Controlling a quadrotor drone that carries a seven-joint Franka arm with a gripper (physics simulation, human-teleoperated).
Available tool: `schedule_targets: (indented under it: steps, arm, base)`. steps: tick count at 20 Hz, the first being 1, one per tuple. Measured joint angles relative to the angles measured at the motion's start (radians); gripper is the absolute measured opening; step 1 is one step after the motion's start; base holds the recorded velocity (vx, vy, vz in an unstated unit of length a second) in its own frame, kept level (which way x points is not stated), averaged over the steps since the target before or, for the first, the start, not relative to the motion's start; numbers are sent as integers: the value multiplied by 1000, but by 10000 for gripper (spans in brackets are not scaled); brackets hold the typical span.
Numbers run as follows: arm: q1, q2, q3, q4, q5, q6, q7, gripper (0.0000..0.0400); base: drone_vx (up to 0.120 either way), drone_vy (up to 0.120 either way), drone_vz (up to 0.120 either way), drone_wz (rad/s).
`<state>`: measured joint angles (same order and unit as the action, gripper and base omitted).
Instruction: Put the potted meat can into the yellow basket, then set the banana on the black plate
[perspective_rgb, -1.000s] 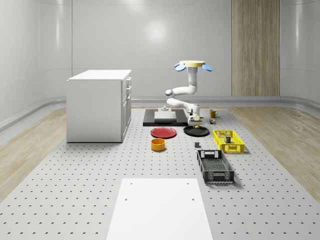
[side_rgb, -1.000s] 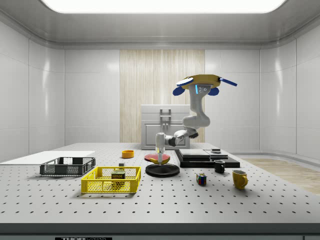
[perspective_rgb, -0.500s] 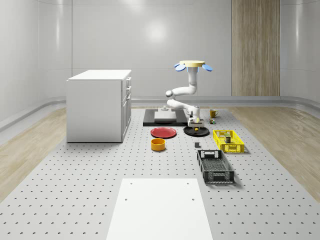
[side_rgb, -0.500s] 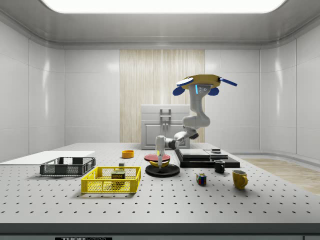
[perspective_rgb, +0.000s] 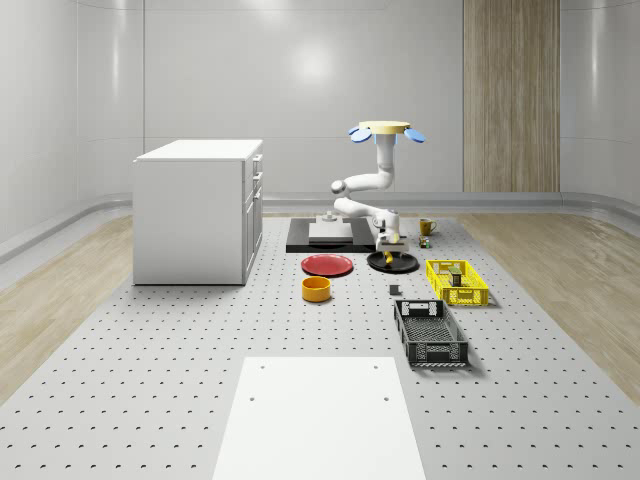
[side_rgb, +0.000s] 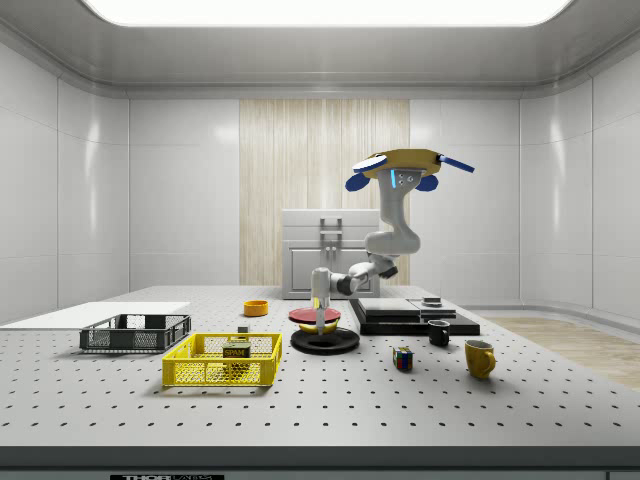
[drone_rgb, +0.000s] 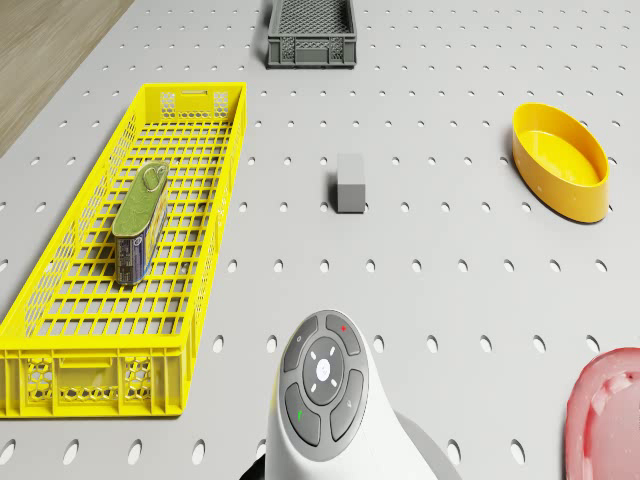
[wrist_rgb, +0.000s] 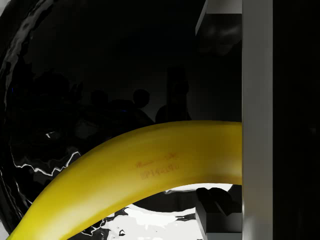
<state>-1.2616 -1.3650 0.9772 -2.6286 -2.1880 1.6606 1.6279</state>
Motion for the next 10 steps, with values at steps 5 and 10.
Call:
schedule_targets:
  steps: [5,10]
  arm:
    - [12,-5,39,-29,36,-27,1,397]
    - [16,-6,56,-40,51,-38,1,399]
  base:
    - [0,0,0,0]
    - [0,0,0,0]
